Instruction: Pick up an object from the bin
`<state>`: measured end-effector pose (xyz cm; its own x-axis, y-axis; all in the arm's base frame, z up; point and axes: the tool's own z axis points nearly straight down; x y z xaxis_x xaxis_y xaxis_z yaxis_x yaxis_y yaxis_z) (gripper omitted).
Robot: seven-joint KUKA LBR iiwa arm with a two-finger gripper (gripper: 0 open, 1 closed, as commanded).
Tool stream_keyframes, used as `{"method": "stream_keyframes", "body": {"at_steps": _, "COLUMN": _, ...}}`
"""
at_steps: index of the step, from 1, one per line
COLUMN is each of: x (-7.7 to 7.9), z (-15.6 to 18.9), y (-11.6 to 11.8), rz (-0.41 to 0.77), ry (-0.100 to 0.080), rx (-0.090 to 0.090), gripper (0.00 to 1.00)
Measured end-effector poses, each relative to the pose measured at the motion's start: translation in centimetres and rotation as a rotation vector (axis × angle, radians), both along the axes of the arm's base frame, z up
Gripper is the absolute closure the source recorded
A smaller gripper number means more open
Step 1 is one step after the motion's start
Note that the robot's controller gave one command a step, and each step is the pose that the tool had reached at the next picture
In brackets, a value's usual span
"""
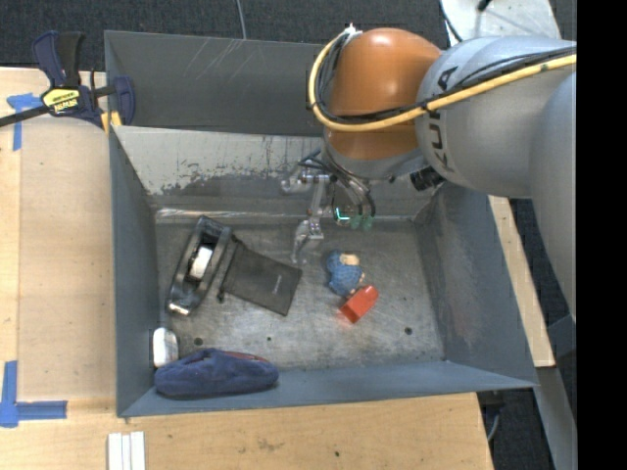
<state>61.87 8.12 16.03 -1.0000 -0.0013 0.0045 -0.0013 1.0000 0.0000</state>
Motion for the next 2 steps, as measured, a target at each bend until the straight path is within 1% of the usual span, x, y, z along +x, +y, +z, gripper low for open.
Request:
{"method": "stream_keyframes", "body": {"at_steps": 1, "x": -0.72, "z": -8.77, "y": 4.89, "rz": -0.118, "ry": -0.013, "rx": 0.000, "gripper": 0.00}}
{"method": "stream_keyframes", "body": {"at_steps": 2, "x": -0.28, "z": -8.17, "y": 4.91, "rz": -0.120, "ry": -0.028, "rx": 0.006, "gripper": 1.00}}
